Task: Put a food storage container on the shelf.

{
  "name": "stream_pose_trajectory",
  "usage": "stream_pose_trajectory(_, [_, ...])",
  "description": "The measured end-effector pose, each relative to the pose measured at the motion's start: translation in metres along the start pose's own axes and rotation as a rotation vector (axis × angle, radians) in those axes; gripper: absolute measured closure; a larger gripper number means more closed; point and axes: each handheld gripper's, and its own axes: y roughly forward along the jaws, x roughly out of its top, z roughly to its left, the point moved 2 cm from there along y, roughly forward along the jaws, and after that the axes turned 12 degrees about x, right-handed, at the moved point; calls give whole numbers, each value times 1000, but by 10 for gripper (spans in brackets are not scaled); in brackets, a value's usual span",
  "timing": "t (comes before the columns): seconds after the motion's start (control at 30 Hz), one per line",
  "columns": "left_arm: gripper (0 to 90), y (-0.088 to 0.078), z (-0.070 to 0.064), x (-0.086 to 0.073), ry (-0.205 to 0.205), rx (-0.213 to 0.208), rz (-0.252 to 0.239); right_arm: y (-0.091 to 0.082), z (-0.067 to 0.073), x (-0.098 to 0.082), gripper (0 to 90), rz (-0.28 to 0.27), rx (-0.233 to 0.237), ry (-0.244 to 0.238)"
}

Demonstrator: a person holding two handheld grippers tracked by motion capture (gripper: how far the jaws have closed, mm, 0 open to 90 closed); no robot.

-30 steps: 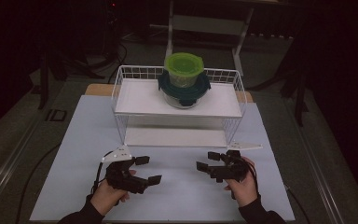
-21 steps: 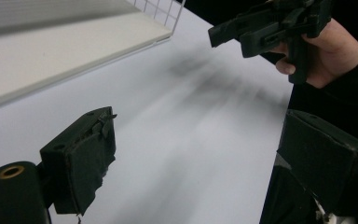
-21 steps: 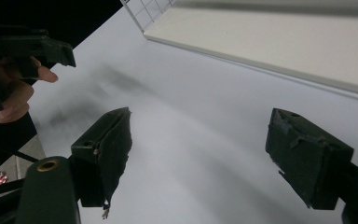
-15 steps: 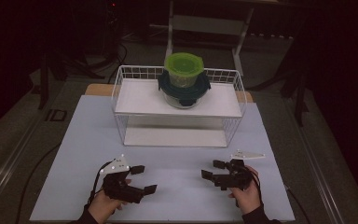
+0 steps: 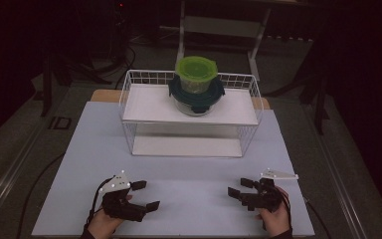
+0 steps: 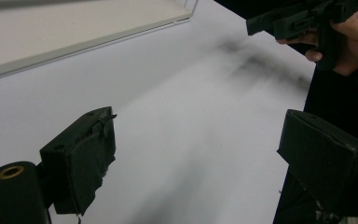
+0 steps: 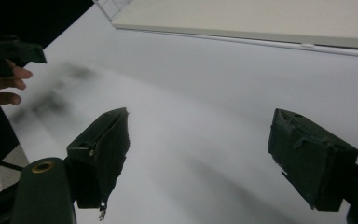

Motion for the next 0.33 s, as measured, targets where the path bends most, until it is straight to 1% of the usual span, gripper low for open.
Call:
stream_pose_trajectory(0.03, [103, -1, 0, -1, 1, 4, -1, -1, -1, -1, 197, -2, 1, 6])
stream_pose_trajectory(0.1, [103, -1, 2, -2, -3, 9, -3, -2, -5, -1, 197, -1, -13, 6])
stream_pose_trajectory(0.2, [102, -1, 2, -2, 4, 20, -10, -2, -8, -1, 197, -10, -19, 10])
stream_pose_trajectory(0.33, [103, 0, 3, -3, -5, 16, -17, -1, -9, -1, 197, -6, -21, 10])
